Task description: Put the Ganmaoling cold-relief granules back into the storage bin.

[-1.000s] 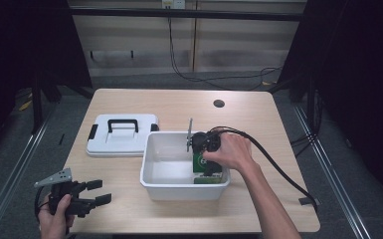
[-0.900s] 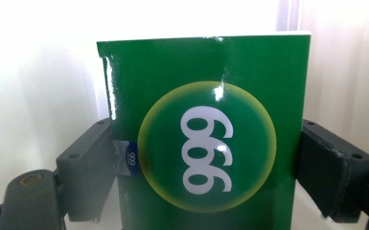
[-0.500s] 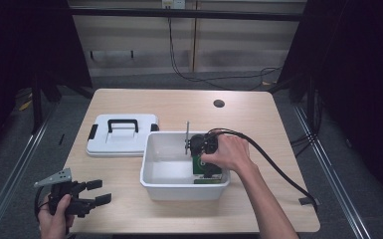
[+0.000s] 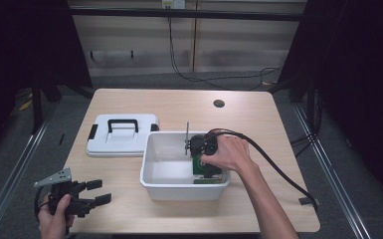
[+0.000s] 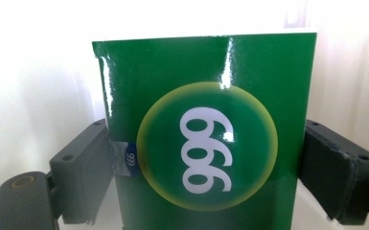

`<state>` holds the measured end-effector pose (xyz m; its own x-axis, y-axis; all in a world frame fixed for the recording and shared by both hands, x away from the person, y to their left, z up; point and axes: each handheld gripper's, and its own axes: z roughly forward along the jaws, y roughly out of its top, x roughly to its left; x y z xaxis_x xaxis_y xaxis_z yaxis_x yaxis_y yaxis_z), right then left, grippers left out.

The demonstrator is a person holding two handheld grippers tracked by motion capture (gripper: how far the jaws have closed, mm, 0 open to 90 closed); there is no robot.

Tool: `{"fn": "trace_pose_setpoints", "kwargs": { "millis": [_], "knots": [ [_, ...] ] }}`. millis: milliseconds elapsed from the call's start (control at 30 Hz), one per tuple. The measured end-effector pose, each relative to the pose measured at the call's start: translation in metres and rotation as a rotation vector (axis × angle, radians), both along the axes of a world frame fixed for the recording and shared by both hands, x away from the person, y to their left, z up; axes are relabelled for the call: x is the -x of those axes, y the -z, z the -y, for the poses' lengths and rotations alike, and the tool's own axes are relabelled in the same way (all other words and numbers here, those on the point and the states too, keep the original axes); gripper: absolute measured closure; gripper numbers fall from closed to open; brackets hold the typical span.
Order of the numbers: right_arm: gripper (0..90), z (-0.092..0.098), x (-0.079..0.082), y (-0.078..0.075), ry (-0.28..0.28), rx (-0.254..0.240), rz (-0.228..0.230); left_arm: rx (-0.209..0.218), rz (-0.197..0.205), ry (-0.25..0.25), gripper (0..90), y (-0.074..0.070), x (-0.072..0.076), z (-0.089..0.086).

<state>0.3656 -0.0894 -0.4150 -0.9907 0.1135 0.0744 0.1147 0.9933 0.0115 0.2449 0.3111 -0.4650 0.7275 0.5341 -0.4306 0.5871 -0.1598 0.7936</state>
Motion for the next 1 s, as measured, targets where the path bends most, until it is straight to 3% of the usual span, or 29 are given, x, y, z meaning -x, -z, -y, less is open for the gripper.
{"fn": "trace_pose_setpoints", "kwargs": {
  "millis": [233, 433, 500, 1000],
  "knots": [
    [9.3, 0.002, 0.001, -0.002, -0.01, -0.025, 0.032, 0.004, 0.004, 0.001, 17.4, 0.0, 0.0, -0.001],
    [9.0, 0.004, 0.002, -0.005, -0.019, -0.034, 0.019, -0.001, 0.003, 0.003, 17.3, 0.0, 0.0, -0.001],
    [8.9, 0.007, 0.002, -0.009, -0.023, -0.061, 0.042, 0.001, 0.003, 0.004, 17.4, 0.0, 0.0, -0.001],
    [9.0, 0.019, 0.005, -0.03, 0.003, -0.133, 0.043, 0.002, 0.001, 0.004, 17.4, 0.0, 0.0, 0.0]
  ]
}}
